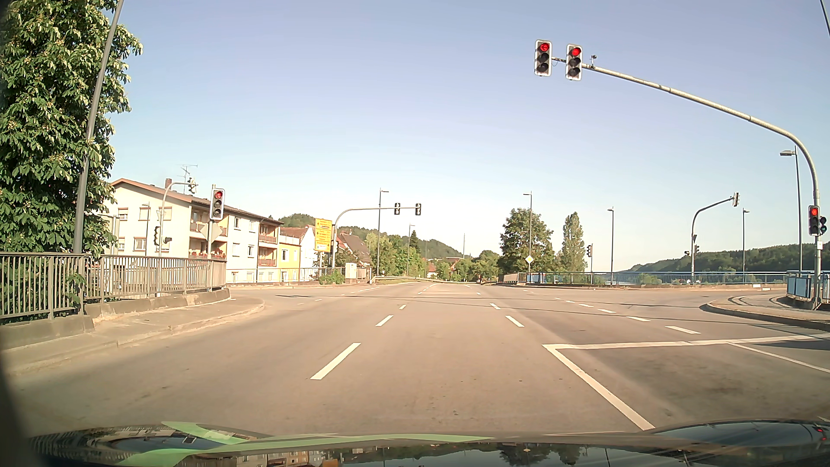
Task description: Follow the waypoints while adhering to traffic rules and regulations
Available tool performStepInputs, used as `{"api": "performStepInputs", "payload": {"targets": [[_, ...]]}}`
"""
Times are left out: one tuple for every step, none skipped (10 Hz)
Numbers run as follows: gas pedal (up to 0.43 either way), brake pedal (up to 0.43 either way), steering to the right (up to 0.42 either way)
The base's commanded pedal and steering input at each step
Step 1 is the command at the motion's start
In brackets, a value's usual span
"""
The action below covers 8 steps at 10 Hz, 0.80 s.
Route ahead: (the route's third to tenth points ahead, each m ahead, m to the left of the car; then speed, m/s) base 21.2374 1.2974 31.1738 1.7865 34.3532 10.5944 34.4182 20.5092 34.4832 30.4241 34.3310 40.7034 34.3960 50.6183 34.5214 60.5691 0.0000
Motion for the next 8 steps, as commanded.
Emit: {"api": "performStepInputs", "payload": {"targets": [[0.0, 0.189, -0.004], [0.0, 0.189, -0.004], [0.0, 0.189, -0.004], [0.0, 0.195, -0.004], [0.0, 0.189, -0.004], [0.0, 0.189, -0.003], [0.0, 0.189, -0.003], [0.0, 0.189, -0.003]]}}
